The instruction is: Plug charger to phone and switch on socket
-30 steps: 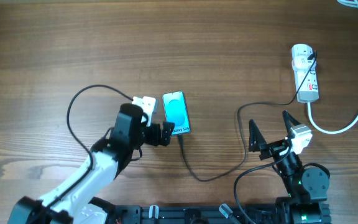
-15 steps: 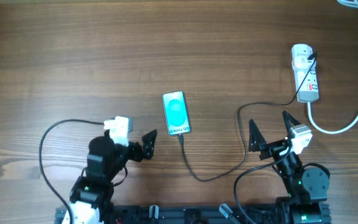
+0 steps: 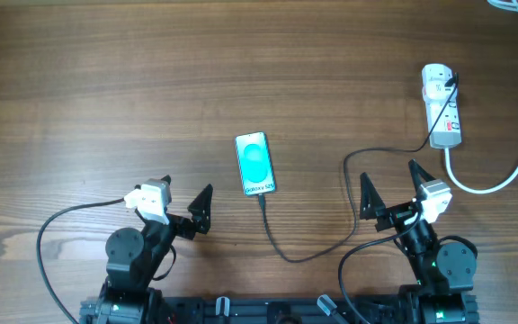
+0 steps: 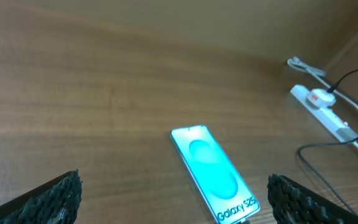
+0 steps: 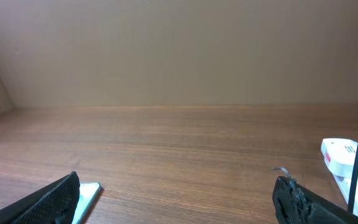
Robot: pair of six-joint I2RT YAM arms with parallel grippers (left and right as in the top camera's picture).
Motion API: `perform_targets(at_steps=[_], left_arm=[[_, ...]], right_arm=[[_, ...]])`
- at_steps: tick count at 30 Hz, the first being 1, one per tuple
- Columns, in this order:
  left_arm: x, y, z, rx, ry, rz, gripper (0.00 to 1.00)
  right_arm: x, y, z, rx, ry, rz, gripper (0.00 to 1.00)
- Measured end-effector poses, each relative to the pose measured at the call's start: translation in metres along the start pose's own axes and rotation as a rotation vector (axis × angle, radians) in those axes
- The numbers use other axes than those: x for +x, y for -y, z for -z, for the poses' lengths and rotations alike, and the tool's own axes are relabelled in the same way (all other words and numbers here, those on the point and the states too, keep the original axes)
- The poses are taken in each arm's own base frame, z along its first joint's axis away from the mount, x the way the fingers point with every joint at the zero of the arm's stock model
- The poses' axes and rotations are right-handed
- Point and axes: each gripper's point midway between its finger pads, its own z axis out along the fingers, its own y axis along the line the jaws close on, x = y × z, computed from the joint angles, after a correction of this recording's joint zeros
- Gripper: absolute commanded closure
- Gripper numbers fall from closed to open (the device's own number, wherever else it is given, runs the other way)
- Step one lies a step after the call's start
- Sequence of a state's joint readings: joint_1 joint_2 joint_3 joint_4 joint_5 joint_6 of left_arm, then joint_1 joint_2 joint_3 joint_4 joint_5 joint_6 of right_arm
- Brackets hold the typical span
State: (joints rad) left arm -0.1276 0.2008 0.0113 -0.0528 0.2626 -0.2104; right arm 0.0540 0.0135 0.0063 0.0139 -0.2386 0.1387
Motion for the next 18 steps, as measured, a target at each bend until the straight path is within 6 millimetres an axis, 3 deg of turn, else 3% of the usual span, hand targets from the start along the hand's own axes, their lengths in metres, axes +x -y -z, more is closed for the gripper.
perform_targets(at_steps=[7,18], left_arm=[[-0.036,0.015,0.014,0.050,0.170,-0.052,0.00],[-0.037,0.016,0.015,0.059,0.174,-0.054,0.00]], right_arm=[[0.000,0.000,0.000,0.000,0.000,0.000,0.00],[0.000,0.000,0.000,0.000,0.000,0.000,0.00]])
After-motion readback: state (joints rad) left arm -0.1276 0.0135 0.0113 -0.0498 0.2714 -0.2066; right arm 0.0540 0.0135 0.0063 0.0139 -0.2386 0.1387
